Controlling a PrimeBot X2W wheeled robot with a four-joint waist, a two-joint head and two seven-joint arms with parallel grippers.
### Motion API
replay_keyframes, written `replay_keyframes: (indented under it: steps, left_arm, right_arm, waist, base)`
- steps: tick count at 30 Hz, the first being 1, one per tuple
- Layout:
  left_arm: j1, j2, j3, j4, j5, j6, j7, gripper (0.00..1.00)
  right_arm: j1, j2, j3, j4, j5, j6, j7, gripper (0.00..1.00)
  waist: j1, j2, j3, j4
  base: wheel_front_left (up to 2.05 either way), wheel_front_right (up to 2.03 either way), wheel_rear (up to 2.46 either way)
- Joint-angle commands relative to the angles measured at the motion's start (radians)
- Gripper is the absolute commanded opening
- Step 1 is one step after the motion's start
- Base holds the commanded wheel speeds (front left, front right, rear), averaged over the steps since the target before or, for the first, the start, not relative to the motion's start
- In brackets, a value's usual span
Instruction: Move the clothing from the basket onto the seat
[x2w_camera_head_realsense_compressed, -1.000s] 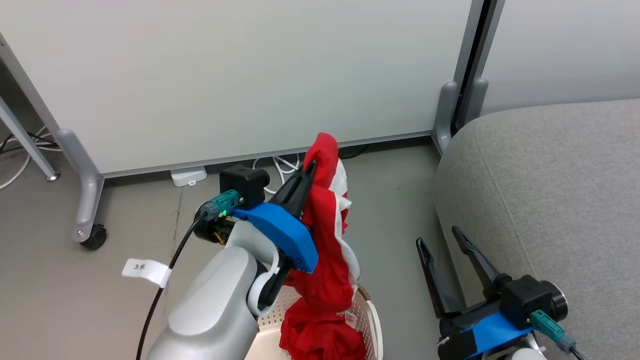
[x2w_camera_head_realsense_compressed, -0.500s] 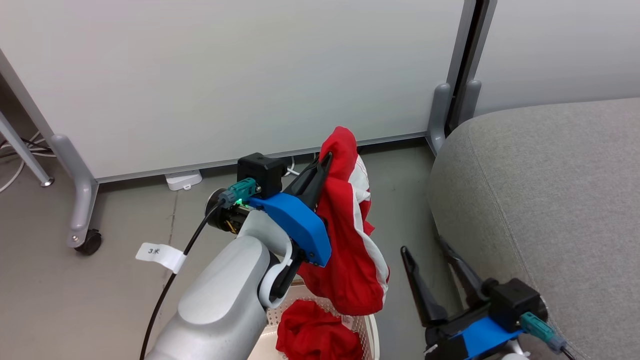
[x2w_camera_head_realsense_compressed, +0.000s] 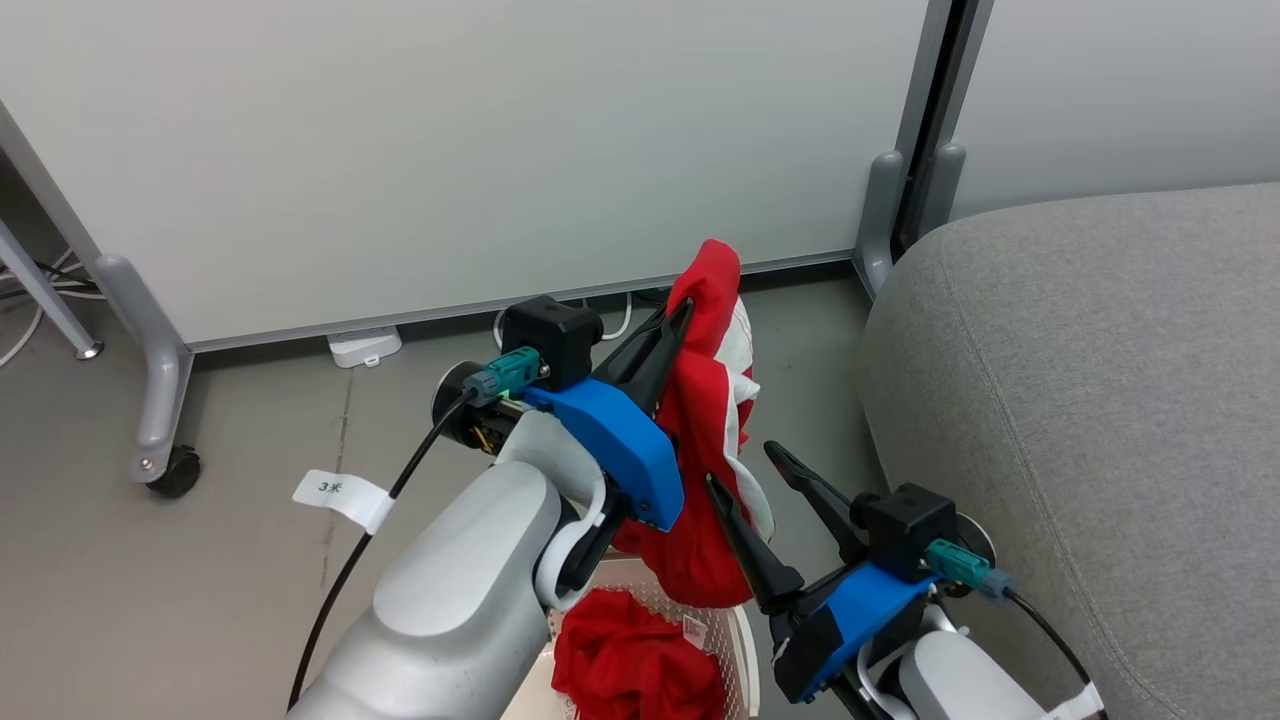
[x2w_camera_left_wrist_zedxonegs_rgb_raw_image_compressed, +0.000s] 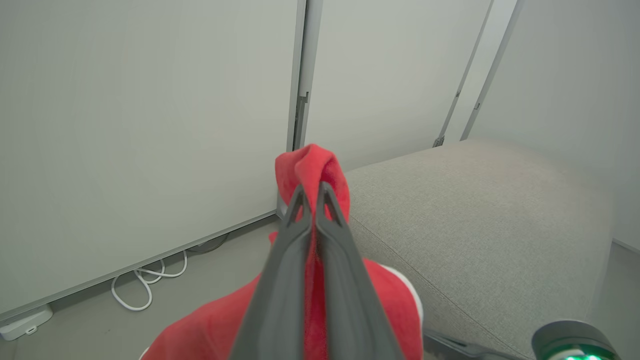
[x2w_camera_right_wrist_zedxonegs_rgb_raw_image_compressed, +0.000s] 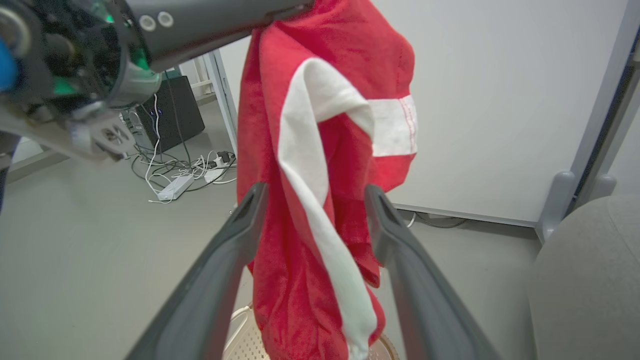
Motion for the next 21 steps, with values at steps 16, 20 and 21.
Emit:
replay_keyframes:
  steps: [16, 20, 21]
  left_arm:
    - [-0.045, 0.002, -0.075, 0.015, -0.054, 0.012, -0.031, 0.0]
    - [-0.051, 0.002, -0.084, 0.023, -0.06, 0.013, -0.038, 0.0]
    - [-0.051, 0.002, -0.084, 0.023, -0.06, 0.013, -0.038, 0.0]
  right_arm:
    - [-0.237, -0.003, 0.187, 0.335, 0.118, 0.0, -0.005, 0.0]
    - [-0.25, -0.003, 0.206, 0.364, 0.148, 0.0, -0.02, 0.0]
    - [-0.25, -0.003, 0.206, 0.364, 0.148, 0.0, -0.02, 0.0]
  waist:
    - [-0.0002, 0.0, 0.002, 0.013]
    - [-0.0002, 0.0, 0.001, 0.009]
    - [-0.0002, 0.0, 0.001, 0.009]
  base:
    - [0.0, 0.0, 0.0]
    - [0.0, 0.0, 0.0]
    - [0.0, 0.0, 0.0]
